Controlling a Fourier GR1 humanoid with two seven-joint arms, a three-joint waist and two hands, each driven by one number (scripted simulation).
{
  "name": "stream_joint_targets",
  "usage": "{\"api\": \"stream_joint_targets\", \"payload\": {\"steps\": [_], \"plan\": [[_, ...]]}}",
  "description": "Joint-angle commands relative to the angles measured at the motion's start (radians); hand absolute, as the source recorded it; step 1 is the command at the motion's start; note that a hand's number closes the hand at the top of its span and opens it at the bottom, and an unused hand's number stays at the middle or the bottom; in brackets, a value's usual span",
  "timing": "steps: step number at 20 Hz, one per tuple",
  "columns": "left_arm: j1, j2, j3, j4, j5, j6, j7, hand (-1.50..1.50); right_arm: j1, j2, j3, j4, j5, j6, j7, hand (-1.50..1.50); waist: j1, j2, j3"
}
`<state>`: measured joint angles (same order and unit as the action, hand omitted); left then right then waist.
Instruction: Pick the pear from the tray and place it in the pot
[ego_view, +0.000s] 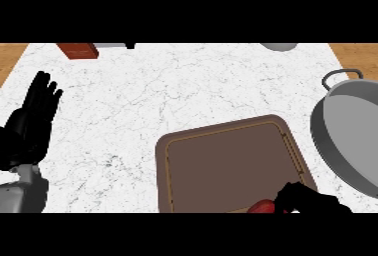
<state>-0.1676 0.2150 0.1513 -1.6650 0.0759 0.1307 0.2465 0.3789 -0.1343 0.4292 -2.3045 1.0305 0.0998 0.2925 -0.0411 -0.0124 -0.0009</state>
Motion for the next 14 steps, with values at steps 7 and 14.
{"api": "stream_joint_targets", "payload": {"steps": [7,14], "plan": [[-0.026,-0.014,-0.018,0.019,-0.014,-0.002,-0.018,0.00,0.012,-0.010,-0.310,-0.224,-0.109,-0.112,0.030,1.50,0.022,0.011,0.002],[-0.002,-0.032,-0.018,0.039,-0.003,-0.015,-0.055,0.00,-0.088,0.009,-0.497,-0.153,-0.286,-0.060,0.031,1.50,0.024,0.012,0.002]]}}
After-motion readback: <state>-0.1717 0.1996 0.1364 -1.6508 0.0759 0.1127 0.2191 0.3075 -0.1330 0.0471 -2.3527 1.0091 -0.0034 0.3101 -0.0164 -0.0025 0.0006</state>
